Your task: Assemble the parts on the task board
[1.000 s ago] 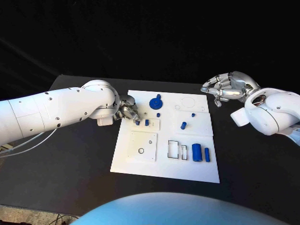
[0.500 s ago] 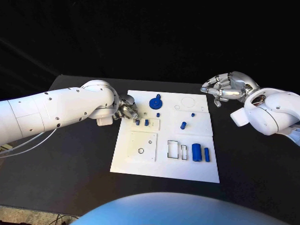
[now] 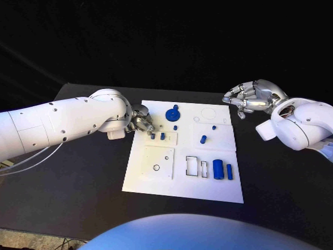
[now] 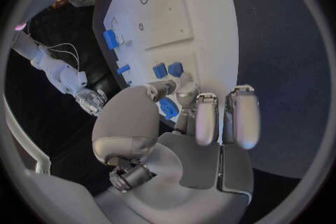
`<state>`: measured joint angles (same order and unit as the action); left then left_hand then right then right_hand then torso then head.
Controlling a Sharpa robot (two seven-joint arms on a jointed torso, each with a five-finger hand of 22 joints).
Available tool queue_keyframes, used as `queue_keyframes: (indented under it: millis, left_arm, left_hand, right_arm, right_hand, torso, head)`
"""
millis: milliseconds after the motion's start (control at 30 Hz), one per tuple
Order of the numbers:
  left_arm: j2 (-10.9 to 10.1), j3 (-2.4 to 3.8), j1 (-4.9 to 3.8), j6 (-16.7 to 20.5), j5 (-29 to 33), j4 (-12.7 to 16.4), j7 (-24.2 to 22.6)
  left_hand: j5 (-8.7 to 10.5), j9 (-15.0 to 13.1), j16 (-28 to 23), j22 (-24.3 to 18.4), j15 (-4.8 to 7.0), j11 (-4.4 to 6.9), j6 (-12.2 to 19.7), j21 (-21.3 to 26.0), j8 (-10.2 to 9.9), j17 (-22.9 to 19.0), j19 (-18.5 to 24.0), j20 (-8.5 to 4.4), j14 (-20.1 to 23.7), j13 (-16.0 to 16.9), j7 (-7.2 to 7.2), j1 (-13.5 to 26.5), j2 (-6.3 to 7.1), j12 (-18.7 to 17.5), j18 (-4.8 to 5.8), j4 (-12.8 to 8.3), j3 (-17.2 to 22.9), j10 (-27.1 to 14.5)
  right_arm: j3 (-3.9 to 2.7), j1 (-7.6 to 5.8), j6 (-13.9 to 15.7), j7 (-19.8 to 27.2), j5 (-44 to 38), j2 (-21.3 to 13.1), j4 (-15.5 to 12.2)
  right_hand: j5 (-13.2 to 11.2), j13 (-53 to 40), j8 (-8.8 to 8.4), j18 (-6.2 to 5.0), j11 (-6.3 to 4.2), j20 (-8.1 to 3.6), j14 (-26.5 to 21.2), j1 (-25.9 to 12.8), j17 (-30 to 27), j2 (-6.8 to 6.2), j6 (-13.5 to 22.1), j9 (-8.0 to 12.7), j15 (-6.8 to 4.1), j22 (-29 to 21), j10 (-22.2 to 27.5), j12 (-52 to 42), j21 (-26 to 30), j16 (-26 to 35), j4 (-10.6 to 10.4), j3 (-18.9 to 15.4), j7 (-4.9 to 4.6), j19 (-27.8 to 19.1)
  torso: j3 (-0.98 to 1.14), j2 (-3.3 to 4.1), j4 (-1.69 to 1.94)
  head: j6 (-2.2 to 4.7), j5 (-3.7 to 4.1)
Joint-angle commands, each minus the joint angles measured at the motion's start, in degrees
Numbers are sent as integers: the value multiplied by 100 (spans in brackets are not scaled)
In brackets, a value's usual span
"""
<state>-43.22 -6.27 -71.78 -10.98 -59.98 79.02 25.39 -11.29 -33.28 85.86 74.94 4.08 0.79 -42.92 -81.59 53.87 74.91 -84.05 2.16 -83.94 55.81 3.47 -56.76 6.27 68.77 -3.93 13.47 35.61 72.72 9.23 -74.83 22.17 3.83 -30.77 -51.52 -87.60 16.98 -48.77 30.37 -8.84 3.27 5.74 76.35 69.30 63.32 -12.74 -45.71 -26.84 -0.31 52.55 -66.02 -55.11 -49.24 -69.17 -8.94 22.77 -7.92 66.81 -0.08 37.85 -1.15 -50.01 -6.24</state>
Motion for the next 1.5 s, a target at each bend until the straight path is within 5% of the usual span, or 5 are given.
queue_keyframes:
  millis: [33,233,333,700,1500]
  left_arm:
    - [-48,7,3,189,109,58,-108]
    - [-212,29,7,383,222,246,-215]
    - [-330,38,11,508,264,395,-279]
    - [-663,47,88,803,222,829,-404]
    - [-593,45,326,1095,-226,736,-416]
  left_hand:
    - [15,0,-22,28,25,-3,-17,7,-9,1004,-39,-34,-445,-2,-6,71,46,5,82,84,-122,16]
    - [38,15,-24,19,13,-17,-15,19,-41,1003,-36,-26,-444,-13,7,301,256,-2,80,324,-693,-5]
    - [301,18,-25,-3,22,-5,-5,38,-54,1003,-27,-34,-444,-32,-10,488,275,-16,74,330,-1061,-29]
    - [340,4,-26,-58,23,-6,24,76,-38,1003,-4,-39,-443,-85,-9,390,305,-51,62,309,-1198,-83]
    - [258,-31,-26,-54,25,-3,44,85,27,1003,-8,-42,-444,-81,-11,-176,262,-35,63,285,-1325,-107]
  right_arm:
    - [-2,4,-54,30,-42,-4,-4]
    - [-2,5,-53,28,-51,-12,-2]
    - [-1,6,-53,28,-53,-17,0]
    - [-1,24,-51,26,-61,-27,9]
    - [-1,60,-55,22,-64,-28,24]
  right_hand:
    - [29,5,-11,-33,-2,-8,-41,11,-2,14,50,7,-14,-3,33,27,20,17,-29,11,-1,-44]
    - [29,5,-11,-33,-2,-8,-41,11,-2,14,50,7,-14,-3,33,27,20,17,-29,11,-1,-44]
    - [29,5,-11,-33,-2,-8,-41,11,-2,14,50,7,-14,-3,33,27,20,17,-29,11,-1,-44]
    - [29,5,-11,-33,-2,-8,-41,11,-2,14,50,7,-14,-3,33,27,20,17,-29,11,-1,-44]
    - [29,5,-11,-33,-2,-8,-41,11,-2,14,50,7,-14,-3,33,27,20,17,-29,11,-1,-44]
  torso:
    - [-2,-1,-2]
    - [-4,2,-1]
    - [-3,1,0]
    - [-1,-4,8]
    - [-3,2,-1]
  head:
    - [1,4]
    - [1,20]
    - [1,23]
    - [1,13]
    - [1,5]
